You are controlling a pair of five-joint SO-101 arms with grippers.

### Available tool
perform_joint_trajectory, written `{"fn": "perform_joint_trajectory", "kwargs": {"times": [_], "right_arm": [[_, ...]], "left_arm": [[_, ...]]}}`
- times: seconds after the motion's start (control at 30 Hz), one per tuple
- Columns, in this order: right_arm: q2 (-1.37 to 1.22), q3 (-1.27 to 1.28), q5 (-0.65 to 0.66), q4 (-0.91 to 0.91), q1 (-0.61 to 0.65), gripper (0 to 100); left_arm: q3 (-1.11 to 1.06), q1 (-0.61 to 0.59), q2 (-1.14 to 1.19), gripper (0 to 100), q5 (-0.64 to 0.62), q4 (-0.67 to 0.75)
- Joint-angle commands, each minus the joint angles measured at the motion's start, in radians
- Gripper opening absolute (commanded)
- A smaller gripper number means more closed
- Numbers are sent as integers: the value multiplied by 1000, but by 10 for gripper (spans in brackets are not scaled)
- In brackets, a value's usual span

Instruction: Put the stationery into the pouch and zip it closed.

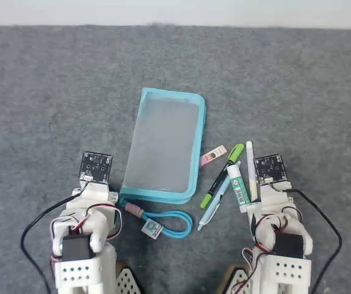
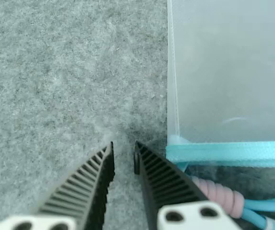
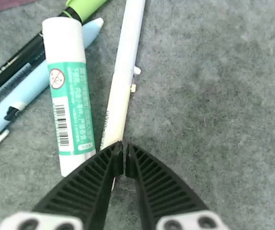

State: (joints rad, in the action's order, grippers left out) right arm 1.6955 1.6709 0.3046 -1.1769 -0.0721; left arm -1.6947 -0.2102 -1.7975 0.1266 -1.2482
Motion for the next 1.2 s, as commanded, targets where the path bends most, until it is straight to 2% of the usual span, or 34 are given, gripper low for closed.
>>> {"fn": "perform_joint_trajectory", "kwargs": {"times": [0.0,0.67,0.9,1.0,1.1,1.17], "right_arm": [[10,14,-14,-4,-2,7],[10,14,-14,-4,-2,7],[10,14,-15,-2,41,9],[10,14,-15,2,42,9],[10,18,-14,62,87,9],[10,15,-12,101,99,9]], "left_arm": [[8,-2,-6,70,17,-5],[8,-2,-6,70,15,-5],[8,-5,-6,71,20,-2],[8,-38,-8,70,123,37],[8,-219,-6,70,307,89],[8,-322,-2,70,373,129]]}}
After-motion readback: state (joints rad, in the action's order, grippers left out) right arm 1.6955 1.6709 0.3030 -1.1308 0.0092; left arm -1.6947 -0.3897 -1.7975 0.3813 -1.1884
